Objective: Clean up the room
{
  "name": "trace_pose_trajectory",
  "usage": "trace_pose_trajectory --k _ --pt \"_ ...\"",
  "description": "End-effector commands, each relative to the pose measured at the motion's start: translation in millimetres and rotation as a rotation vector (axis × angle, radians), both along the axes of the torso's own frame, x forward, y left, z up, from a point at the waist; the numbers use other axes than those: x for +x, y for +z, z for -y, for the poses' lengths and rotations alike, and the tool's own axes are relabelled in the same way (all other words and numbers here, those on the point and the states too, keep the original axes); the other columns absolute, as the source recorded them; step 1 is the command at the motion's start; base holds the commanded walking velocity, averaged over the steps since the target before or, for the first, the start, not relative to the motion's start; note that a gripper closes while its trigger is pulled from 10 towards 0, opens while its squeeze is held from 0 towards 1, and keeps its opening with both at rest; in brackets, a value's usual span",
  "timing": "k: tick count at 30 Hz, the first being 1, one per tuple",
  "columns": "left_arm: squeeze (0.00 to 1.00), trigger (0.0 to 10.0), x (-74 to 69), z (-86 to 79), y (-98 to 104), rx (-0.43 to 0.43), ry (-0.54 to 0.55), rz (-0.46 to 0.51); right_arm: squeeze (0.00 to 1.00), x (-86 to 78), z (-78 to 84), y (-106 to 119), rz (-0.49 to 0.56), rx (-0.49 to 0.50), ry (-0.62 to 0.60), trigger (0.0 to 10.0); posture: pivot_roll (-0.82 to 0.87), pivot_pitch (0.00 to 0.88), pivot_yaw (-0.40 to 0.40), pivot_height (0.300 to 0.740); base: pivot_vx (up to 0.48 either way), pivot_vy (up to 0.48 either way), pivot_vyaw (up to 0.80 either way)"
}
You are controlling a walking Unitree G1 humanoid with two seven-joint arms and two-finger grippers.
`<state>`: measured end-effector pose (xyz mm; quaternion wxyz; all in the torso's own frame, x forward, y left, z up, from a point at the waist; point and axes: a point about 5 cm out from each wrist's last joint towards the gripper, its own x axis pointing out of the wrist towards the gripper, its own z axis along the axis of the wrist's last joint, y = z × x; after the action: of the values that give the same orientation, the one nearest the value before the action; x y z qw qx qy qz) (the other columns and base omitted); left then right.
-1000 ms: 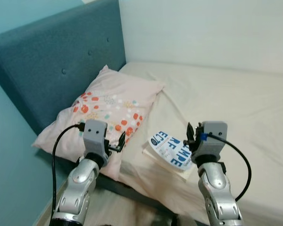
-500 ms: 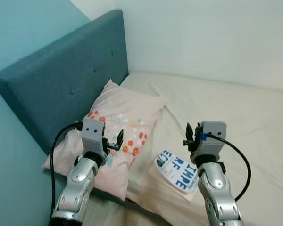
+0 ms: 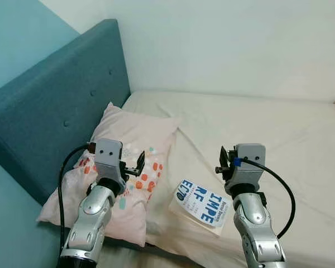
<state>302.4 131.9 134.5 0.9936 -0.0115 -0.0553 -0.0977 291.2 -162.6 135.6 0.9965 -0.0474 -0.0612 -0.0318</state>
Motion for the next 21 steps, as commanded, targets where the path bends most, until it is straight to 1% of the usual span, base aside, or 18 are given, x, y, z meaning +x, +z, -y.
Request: trace_pose_trajectory --k 1,2,5,10,16,21 --pt "0.00 10.0 -1.4 0.5 -4.3 -0.017 -0.003 -0.016 0.00 -1.8 -2.0 -4.2 -0.024 0.002 -0.002 10.0 -0.02 0.062 0.042 0.740 0.000 0.000 0.00" --pt "0.00 10.0 -1.5 0.7 -4.3 -0.018 -0.004 -0.015 0.00 -2.1 -1.5 -4.7 -0.028 0.007 -0.003 10.0 -0.02 0.062 0.042 0.740 0.000 0.000 0.00" --pt "0.00 10.0 -1.5 1.2 -4.1 -0.020 -0.006 -0.013 0.00 -2.8 -1.0 -4.5 -0.021 0.029 0.003 10.0 -0.02 0.062 0.043 0.740 0.000 0.000 -0.46" --pt "0.00 10.0 -1.4 2.1 -2.5 -0.031 -0.013 -0.006 0.00 -3.5 0.4 -5.7 -0.036 0.022 -0.003 10.0 -0.03 0.064 0.045 0.740 0.000 0.000 -0.80" --pt "0.00 10.0 -1.9 3.3 -1.2 -0.044 -0.017 -0.003 0.00 -4.5 -1.2 -8.8 -0.048 0.002 0.008 10.0 -0.03 0.066 0.045 0.740 0.000 0.000 0.00" --pt "0.00 10.0 -0.5 1.4 0.7 -0.041 0.011 0.007 0.00 -3.8 -3.2 -9.5 -0.053 0.008 0.012 10.0 -0.03 0.065 0.043 0.740 0.000 0.000 0.00"
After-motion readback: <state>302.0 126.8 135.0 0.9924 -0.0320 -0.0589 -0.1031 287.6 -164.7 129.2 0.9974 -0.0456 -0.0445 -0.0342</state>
